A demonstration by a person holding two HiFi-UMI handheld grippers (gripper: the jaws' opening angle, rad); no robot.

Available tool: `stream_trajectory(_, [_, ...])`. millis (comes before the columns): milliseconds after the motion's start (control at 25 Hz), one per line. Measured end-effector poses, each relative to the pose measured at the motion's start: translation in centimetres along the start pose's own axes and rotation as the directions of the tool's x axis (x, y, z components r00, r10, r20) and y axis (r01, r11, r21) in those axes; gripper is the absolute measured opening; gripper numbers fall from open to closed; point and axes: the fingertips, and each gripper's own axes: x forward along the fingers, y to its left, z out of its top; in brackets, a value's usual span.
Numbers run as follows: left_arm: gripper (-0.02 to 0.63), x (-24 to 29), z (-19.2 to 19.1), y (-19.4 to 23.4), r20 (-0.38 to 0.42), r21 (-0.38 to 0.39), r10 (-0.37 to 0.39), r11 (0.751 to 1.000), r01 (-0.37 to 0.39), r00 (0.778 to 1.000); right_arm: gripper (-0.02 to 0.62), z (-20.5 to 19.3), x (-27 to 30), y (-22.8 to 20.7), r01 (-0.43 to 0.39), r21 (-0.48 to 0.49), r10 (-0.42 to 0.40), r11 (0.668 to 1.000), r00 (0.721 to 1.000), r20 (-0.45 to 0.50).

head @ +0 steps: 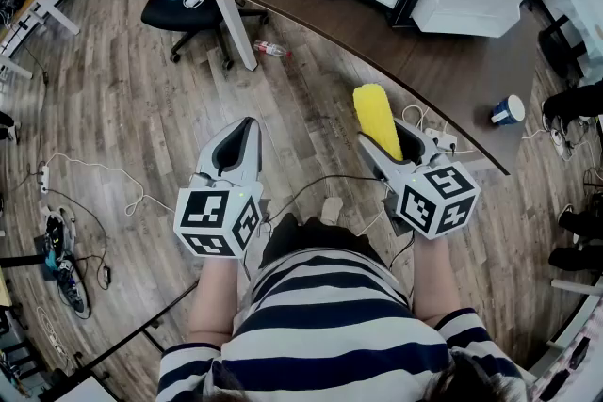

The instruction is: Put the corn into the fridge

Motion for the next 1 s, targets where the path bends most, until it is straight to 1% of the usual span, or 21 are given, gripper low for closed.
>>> stream_trajectory(160, [0.000, 0.4, 0.0, 0.0, -0.007, -0.001, 0.017, 1.000, -0.017, 1.000, 0.250, 0.3, -0.1, -0.8, -0.003, 0.006, 0.003, 1.000, 1.000, -0.002])
stream_trajectory(360, [0.000, 1.3, 0.3, 0.1, -0.011, -0.010, 0.036, 0.999, -0.036, 0.999, 0.250, 0.8, 0.1, -1.9, -0.035, 0.052, 0.035, 0.998, 0.999, 0.010])
stream_trajectory(720, [0.000, 4.3, 1.2, 0.0, -0.011, 0.006, 0.092, 0.996, -0.092, 0.996, 0.250, 1.4, 2.1, -4.8, -0.077, 0.029, 0.078, 0.997, 0.997, -0.018])
stream_trajectory(1000, [0.000, 7.2, 1.9, -0.9, -0.007, 0.014, 0.117, 0.993, -0.117, 0.993, 0.250, 2.0, 3.8, -7.1, -0.127, 0.011, 0.127, 0.992, 0.991, -0.029])
